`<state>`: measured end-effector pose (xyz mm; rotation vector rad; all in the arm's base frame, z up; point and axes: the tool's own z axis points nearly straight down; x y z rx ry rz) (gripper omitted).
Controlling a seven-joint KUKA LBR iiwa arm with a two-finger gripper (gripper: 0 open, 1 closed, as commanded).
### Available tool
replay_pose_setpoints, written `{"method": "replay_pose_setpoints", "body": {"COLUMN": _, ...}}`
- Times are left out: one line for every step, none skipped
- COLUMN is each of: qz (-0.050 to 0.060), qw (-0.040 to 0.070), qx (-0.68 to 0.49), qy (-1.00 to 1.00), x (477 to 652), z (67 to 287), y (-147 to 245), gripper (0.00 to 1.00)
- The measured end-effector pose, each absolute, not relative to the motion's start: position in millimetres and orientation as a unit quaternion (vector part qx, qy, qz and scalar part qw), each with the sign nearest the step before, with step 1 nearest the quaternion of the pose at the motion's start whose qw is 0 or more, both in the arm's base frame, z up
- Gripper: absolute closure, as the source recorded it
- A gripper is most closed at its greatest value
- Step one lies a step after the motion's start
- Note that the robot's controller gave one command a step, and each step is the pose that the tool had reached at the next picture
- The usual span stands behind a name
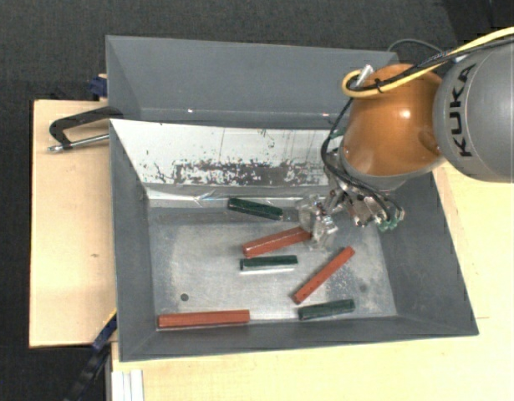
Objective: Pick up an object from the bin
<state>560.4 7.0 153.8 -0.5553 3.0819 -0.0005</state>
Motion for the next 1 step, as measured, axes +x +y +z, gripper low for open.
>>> {"method": "replay_pose_setpoints", "body": {"qz": 0.000, "qw": 0.003, "qx": -0.078, "qy": 0.997, "x": 553.0, "z": 235.2, "y": 14.7, "gripper": 1.00}}
